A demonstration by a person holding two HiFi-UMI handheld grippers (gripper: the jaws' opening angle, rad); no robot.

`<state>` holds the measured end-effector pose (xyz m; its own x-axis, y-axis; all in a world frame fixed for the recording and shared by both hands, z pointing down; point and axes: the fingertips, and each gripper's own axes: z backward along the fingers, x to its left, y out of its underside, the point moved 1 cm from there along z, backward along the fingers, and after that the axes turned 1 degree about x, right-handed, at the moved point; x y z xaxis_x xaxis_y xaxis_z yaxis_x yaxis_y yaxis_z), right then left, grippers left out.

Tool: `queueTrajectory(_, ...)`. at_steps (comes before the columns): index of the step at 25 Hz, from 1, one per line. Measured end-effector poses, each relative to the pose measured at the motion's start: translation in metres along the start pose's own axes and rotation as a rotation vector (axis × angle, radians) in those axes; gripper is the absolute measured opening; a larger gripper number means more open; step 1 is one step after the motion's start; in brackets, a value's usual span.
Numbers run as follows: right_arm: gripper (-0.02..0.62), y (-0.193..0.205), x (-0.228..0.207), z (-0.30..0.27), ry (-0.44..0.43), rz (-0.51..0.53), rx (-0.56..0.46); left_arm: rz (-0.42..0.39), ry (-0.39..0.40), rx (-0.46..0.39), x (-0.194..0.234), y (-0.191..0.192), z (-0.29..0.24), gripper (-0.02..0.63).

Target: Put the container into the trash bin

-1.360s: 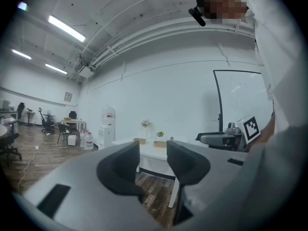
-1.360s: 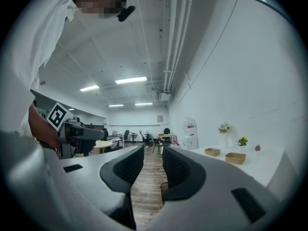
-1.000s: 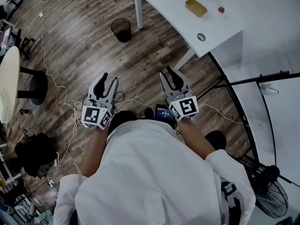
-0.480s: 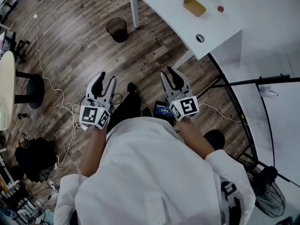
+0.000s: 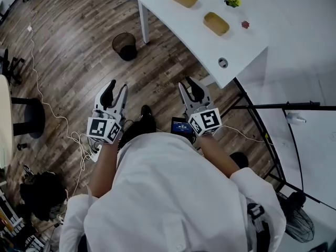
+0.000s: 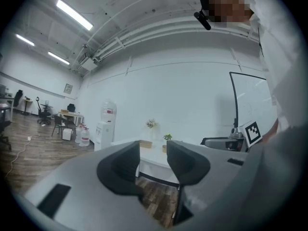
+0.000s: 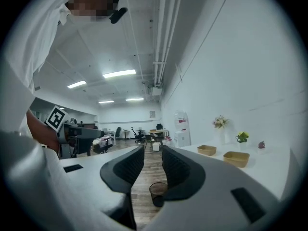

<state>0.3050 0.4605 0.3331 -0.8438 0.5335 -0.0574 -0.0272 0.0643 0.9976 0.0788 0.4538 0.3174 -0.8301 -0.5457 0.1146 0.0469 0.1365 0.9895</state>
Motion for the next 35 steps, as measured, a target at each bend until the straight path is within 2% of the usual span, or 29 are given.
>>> queueTrajectory(11,0.135,-0.018,-0.041,-0.127,0.077,0.022,0.039,-0.040,0.086,-0.002,0.113,-0.031,-0.097,0.176)
queueTrajectory(16,0.135,-0.026,-0.057,-0.165,0.105,0.041,0.039,0.030,0.097,-0.012,0.156,-0.031,-0.132,0.172)
queueTrajectory(26,0.135,-0.027,-0.125,-0.201,0.190,0.017,0.043,0.029,0.143,0.004,0.176,-0.035,-0.204,0.169)
queueTrajectory(31,0.135,-0.020,-0.181,-0.237,0.221,-0.027,0.041,0.005,0.179,0.030,0.183,-0.036,-0.258,0.168)
queueTrajectory(35,0.135,-0.017,-0.228,-0.273,0.219,-0.009,0.055,0.007,0.198,0.046,0.195,-0.038,-0.308,0.169)
